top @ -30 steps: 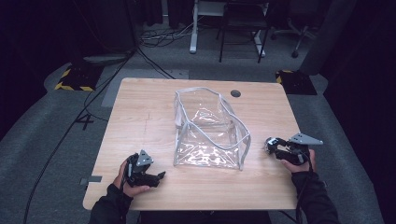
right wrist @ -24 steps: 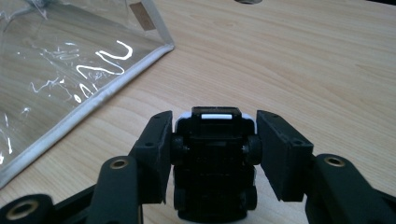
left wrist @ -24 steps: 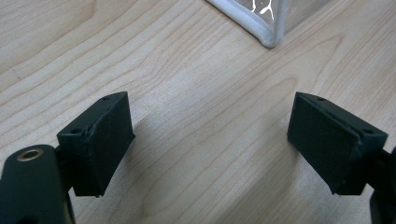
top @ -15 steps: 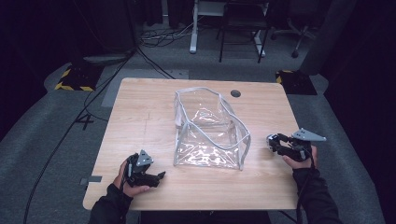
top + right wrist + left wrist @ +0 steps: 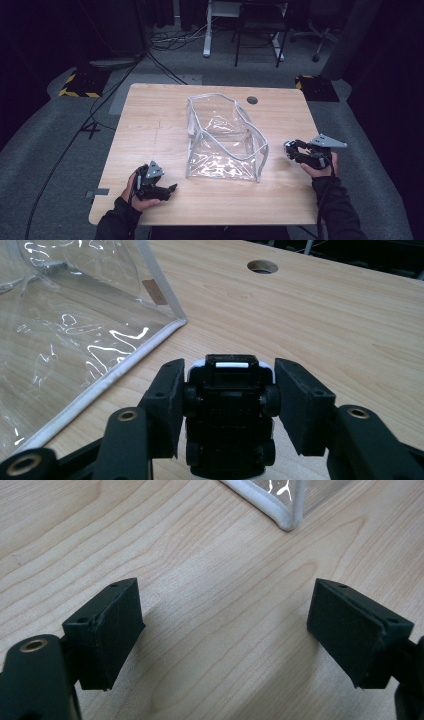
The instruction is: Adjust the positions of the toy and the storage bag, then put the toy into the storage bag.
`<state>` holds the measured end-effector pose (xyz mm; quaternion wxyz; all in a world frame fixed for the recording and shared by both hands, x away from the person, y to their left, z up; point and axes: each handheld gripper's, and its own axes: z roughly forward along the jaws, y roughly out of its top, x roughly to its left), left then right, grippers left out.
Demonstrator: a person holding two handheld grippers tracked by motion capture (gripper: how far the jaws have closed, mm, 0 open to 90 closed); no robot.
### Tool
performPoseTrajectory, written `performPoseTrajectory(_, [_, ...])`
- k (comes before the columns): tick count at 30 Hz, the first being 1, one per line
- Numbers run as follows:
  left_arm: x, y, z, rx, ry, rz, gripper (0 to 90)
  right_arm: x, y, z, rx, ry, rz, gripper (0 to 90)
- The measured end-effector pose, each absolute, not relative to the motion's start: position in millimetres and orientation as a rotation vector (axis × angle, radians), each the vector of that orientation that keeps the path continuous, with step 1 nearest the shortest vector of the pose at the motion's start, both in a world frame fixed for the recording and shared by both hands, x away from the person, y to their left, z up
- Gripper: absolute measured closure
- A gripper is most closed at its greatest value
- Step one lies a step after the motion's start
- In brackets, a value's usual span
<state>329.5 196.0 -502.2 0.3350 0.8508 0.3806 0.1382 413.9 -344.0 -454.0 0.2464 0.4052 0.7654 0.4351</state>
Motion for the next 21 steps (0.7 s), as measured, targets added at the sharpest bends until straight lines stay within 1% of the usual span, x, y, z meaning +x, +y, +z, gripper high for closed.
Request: performPoseTrajectory(21, [330,196,-502,2.222,0.987,0.363,14.8,435,-331,-413,1.051,2.070,1.202,48.4])
